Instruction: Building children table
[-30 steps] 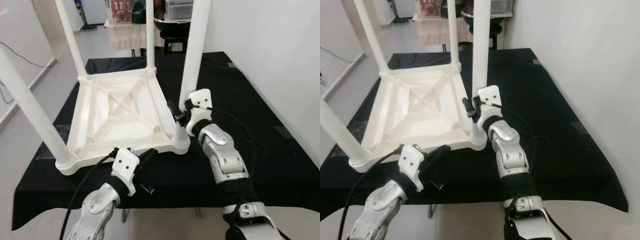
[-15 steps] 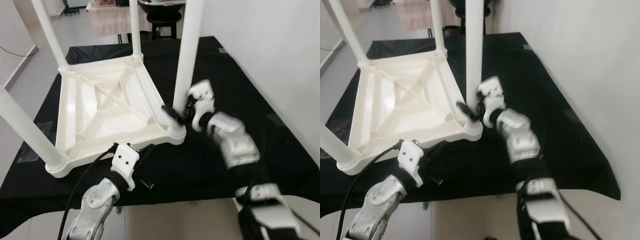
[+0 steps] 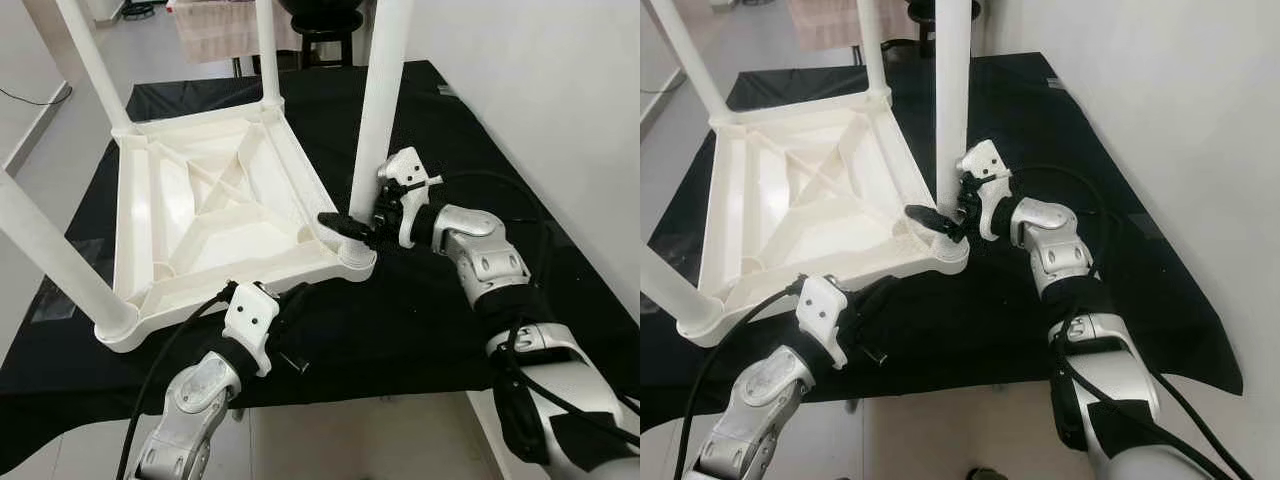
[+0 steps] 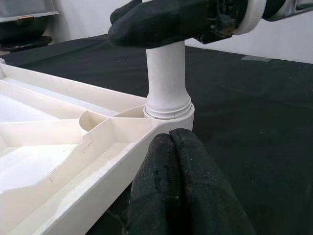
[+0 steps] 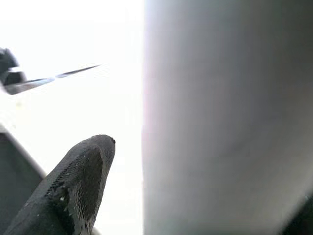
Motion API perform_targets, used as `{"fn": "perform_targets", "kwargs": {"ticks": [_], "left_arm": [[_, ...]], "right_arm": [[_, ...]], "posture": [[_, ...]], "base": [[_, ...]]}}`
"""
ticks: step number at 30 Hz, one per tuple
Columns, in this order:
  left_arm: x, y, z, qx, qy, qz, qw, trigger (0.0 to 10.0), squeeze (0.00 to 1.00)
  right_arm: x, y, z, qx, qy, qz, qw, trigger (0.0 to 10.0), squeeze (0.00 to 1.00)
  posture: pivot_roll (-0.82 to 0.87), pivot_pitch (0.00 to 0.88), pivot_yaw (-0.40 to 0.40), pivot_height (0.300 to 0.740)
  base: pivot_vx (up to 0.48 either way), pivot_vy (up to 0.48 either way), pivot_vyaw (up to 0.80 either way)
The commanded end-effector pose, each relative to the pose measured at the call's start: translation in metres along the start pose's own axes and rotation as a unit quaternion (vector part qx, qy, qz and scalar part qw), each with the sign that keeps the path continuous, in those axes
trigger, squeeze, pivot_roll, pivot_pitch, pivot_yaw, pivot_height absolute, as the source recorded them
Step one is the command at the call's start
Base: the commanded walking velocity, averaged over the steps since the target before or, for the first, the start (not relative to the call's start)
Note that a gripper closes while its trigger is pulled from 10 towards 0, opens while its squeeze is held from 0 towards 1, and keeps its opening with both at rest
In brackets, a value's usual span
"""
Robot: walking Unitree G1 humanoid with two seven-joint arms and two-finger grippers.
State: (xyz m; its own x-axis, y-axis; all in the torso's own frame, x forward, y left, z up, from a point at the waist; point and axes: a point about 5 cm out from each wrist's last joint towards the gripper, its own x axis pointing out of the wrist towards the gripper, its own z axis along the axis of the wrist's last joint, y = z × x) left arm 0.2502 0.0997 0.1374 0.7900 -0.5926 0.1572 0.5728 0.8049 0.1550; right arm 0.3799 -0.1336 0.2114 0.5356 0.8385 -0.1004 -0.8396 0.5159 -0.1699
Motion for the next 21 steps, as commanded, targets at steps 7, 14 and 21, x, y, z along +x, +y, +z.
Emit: {"fn": "perform_targets", "kwargs": {"ticks": [7,14,21], "left_arm": [[-0.001,-0.003,-0.002,0.002,0.008,-0.002,1.000,10.0,0.00],[-0.002,-0.003,-0.002,0.000,0.008,-0.003,1.000,10.0,0.00],[-0.003,-0.003,-0.003,0.001,0.009,-0.001,1.000,10.0,0.00]], "right_arm": [[0.006,0.010,-0.011,0.005,0.012,0.084,0.996,0.0,0.00],[0.005,0.014,-0.023,-0.002,0.022,0.068,0.997,0.0,0.00],[0.008,0.028,-0.047,0.003,0.046,-0.083,0.995,0.0,0.00]], "posture": [[0.04,0.114,-0.024,0.740],[0.03,0.122,-0.019,0.740],[0.04,0.114,-0.035,0.740]], "base": [[0.000,0.000,0.00],[0.000,0.000,0.00],[0.000,0.000,0.00]]}}
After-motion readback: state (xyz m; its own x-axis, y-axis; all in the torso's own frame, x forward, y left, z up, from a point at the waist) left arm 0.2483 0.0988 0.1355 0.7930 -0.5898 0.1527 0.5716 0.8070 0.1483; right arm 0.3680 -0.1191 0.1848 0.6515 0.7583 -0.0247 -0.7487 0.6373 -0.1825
